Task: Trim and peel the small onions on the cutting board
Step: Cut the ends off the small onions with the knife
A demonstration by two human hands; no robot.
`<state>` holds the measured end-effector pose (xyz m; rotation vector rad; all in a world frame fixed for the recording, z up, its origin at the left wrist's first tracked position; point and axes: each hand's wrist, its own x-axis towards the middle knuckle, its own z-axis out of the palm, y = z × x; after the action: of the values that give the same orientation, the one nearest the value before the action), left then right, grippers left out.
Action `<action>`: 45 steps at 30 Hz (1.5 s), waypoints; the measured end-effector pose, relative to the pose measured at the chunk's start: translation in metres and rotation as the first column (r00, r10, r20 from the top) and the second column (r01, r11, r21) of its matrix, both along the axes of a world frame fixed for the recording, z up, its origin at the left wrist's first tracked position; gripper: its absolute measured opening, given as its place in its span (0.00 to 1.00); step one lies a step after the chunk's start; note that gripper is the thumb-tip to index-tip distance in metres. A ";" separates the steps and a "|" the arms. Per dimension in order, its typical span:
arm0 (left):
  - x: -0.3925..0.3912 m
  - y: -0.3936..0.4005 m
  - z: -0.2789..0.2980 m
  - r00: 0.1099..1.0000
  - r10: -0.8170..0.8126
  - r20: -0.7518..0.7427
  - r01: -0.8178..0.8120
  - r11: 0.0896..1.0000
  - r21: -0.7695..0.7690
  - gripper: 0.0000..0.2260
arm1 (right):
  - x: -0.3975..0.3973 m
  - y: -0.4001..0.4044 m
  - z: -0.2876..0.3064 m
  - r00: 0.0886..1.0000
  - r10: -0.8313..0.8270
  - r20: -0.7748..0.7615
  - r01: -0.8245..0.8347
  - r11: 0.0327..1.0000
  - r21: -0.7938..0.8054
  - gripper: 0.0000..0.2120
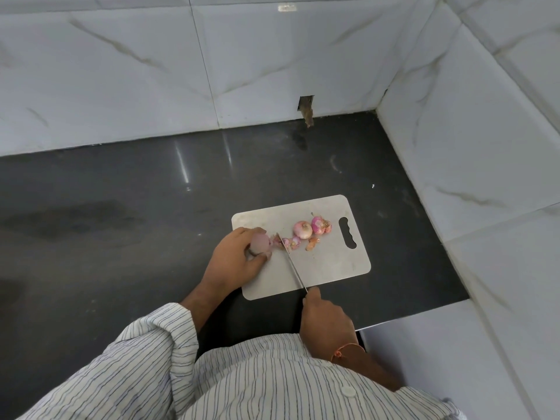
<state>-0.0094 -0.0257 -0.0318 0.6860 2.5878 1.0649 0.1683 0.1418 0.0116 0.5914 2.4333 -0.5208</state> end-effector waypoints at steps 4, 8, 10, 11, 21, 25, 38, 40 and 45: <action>-0.004 -0.009 0.003 0.984 0.131 0.122 -0.150 0.974 0.171 0.22 | -0.001 0.001 -0.001 1.000 -0.013 -0.003 0.013 1.000 0.008 0.04; -0.006 -0.014 0.011 0.973 0.109 0.204 -0.149 0.969 0.196 0.22 | -0.006 0.003 -0.002 0.999 -0.036 -0.011 0.036 0.999 0.024 0.03; -0.005 -0.011 0.012 0.969 0.108 0.221 -0.152 0.969 0.192 0.22 | -0.010 0.005 -0.003 0.998 -0.054 -0.028 0.055 0.998 0.032 0.02; -0.003 -0.009 0.012 0.969 0.106 0.224 -0.151 0.969 0.194 0.21 | -0.011 0.006 -0.004 0.997 -0.063 -0.040 0.064 0.997 0.031 0.01; 0.004 0.023 -0.002 0.978 0.129 0.162 -0.147 0.984 0.101 0.21 | -0.007 0.016 -0.003 0.962 -0.130 -0.239 0.121 0.991 -0.051 0.11; 0.001 0.023 -0.001 0.979 0.128 0.156 -0.144 0.985 0.095 0.21 | -0.008 0.017 0.000 0.957 -0.118 -0.265 0.098 0.991 -0.088 0.10; -0.009 -0.010 0.007 0.998 -0.045 0.054 0.047 0.998 -0.042 0.23 | -0.007 0.016 -0.005 0.966 -0.102 -0.238 0.075 0.990 -0.119 0.13; -0.009 -0.011 0.007 0.998 -0.008 0.065 0.009 1.000 -0.011 0.23 | -0.008 0.017 -0.006 0.964 -0.109 -0.243 0.080 0.988 -0.129 0.12; -0.005 0.016 0.015 0.988 0.084 0.128 -0.097 0.990 0.098 0.23 | -0.009 0.013 -0.003 0.947 -0.151 -0.283 0.092 0.973 -0.212 0.10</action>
<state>-0.0143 -0.0100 -0.0167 0.5117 2.4926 1.2368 0.1598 0.1550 0.0085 0.6192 2.5924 -0.9519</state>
